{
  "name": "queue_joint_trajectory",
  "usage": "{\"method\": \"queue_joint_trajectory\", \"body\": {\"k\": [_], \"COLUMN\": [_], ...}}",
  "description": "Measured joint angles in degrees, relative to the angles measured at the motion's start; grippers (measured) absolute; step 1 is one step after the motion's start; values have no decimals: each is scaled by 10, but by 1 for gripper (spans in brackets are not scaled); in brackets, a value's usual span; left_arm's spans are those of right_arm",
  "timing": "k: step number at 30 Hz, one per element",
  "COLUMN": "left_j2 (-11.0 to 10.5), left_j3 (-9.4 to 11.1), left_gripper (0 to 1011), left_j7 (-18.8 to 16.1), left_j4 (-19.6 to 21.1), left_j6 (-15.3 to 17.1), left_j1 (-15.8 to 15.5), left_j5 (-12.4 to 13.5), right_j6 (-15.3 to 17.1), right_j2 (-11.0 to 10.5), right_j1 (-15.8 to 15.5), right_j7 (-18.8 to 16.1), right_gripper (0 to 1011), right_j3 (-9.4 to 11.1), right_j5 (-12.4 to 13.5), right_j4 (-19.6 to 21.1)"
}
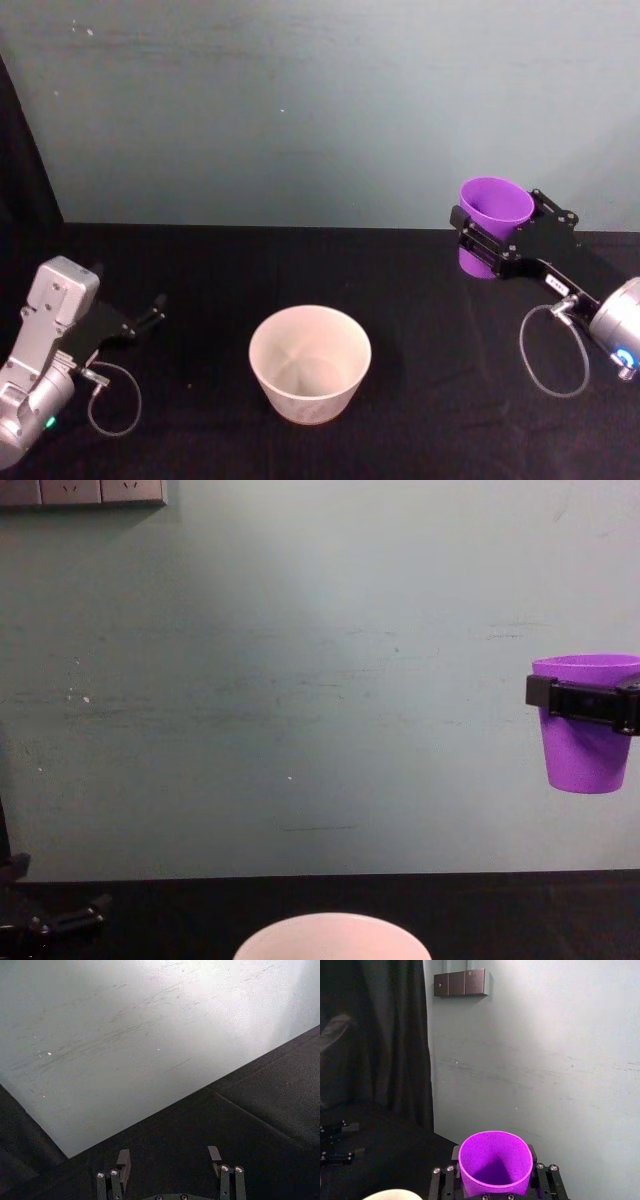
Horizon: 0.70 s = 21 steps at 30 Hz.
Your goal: Pick up the cup and pour the mung beans from the cup into the bowl.
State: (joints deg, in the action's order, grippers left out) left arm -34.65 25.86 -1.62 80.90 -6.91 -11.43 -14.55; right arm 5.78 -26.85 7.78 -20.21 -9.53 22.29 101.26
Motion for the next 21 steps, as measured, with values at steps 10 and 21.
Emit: {"method": "queue_joint_trajectory", "body": {"k": [10,21], "left_j2": [0,0], "left_j3": [0,0], "left_gripper": [1000,1000], "left_j7": [0,0], "left_j4": [0,0], "left_j6": [0,0], "left_j1": [0,0], "left_j5": [0,0], "right_j6": [0,0], "right_j2": [0,0], "right_j1": [0,0], "right_j7": [0,0], "right_gripper": [738,739], "right_j3": [0,0], "right_j5": [0,0], "right_j4": [0,0]}}
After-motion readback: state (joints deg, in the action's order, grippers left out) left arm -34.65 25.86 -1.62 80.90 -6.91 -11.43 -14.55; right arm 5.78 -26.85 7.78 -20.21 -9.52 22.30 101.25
